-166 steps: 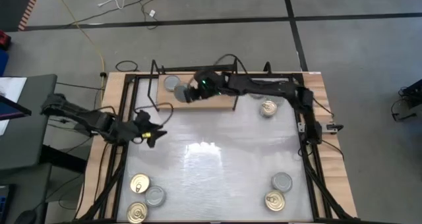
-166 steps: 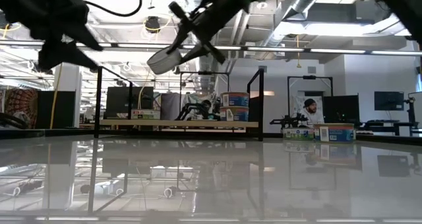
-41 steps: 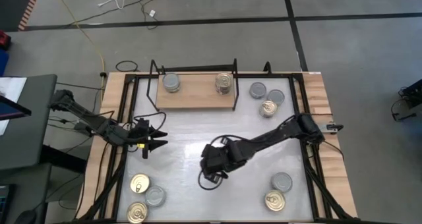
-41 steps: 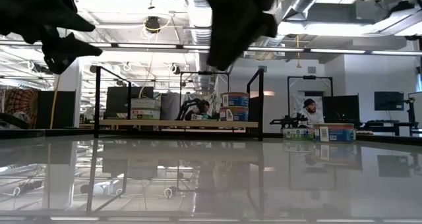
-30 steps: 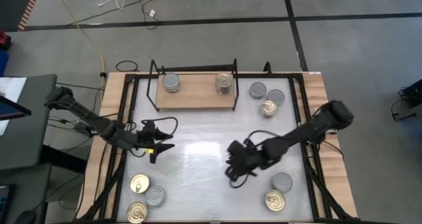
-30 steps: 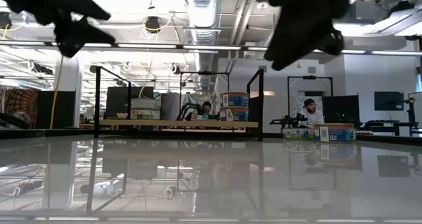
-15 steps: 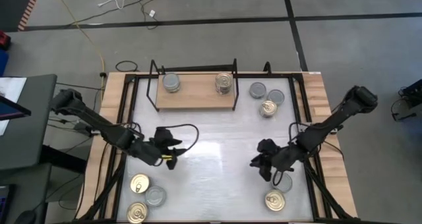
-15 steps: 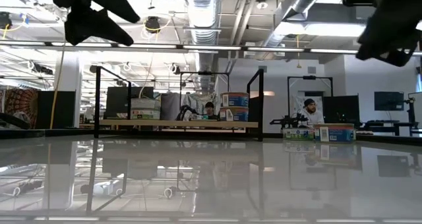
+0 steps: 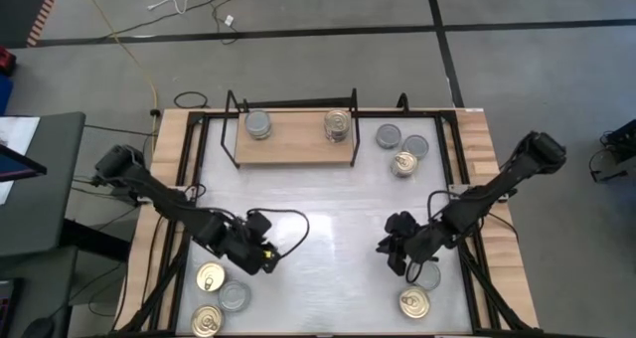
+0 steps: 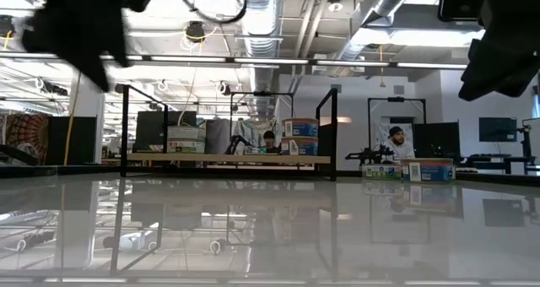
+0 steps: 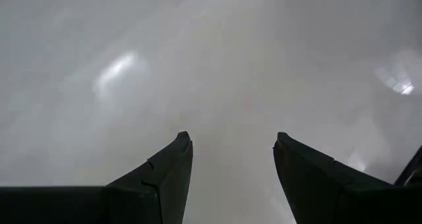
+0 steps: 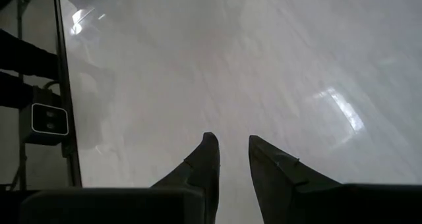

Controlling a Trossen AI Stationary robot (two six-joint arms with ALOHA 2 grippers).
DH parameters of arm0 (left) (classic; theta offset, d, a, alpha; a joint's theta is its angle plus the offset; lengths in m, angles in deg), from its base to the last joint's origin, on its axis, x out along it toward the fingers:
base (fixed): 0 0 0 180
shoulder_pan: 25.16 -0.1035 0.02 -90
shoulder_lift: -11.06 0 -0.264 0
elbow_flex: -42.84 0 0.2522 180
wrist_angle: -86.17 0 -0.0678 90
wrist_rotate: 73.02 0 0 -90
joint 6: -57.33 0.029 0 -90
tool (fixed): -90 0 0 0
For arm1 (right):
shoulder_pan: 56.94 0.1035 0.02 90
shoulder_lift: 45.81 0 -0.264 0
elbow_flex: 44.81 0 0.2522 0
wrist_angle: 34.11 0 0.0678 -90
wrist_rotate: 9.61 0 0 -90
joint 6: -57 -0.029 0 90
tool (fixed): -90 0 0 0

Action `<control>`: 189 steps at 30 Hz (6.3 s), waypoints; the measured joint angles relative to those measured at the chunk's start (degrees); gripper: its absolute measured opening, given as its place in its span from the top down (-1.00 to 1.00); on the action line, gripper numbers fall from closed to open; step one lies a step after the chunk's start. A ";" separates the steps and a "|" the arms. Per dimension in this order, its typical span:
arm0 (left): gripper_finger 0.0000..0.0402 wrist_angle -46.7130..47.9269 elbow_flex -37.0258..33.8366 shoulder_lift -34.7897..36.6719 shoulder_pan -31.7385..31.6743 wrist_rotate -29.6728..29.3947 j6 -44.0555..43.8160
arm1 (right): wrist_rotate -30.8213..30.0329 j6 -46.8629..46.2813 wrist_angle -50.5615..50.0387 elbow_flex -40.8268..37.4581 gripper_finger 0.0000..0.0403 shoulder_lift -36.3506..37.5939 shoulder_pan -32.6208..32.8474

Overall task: Stack canned seafood by type on shelf
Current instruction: Put the blue tuna can on the shelf

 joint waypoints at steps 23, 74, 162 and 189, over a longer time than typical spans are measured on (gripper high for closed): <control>-0.01 18.61 -0.76 -0.75 11.49 29.31 -31.71 | 0.19 -2.87 0.32 0.02 0.47 -1.42 0.07; -0.01 -34.83 -10.72 1.18 -11.23 -1.63 6.48 | -0.11 -11.51 1.18 0.04 0.47 -1.42 -0.22; -0.01 -54.66 -37.56 12.32 -8.69 0.58 -3.13 | 0.21 -22.97 20.84 18.67 -0.12 -35.06 -18.89; -0.01 -54.71 -37.56 12.32 -2.35 -11.84 -7.13 | 0.45 -28.13 20.81 18.67 -0.11 -35.06 -17.63</control>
